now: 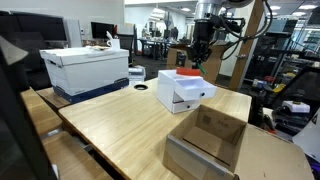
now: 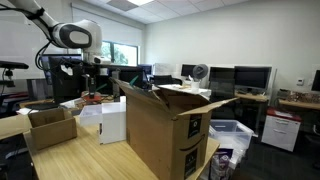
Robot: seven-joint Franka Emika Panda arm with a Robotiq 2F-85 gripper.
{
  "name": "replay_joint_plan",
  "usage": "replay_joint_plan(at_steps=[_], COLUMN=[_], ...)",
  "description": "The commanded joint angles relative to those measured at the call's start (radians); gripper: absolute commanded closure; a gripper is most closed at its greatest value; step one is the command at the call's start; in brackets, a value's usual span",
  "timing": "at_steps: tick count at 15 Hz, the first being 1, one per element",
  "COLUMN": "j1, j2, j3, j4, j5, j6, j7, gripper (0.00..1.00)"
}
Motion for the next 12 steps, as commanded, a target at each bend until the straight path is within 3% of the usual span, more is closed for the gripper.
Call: replay_joint_plan(at_steps=[1,12], j1=[-0.005,0.073], j2=[-0.104,-0.200], j3=[0.014,0.058], j4=[-0.093,-0.211], j5=[-0.014,0.021], j6=[0.034,0.019], j7=[-0.077,-0.304], gripper=[0.95,0.95])
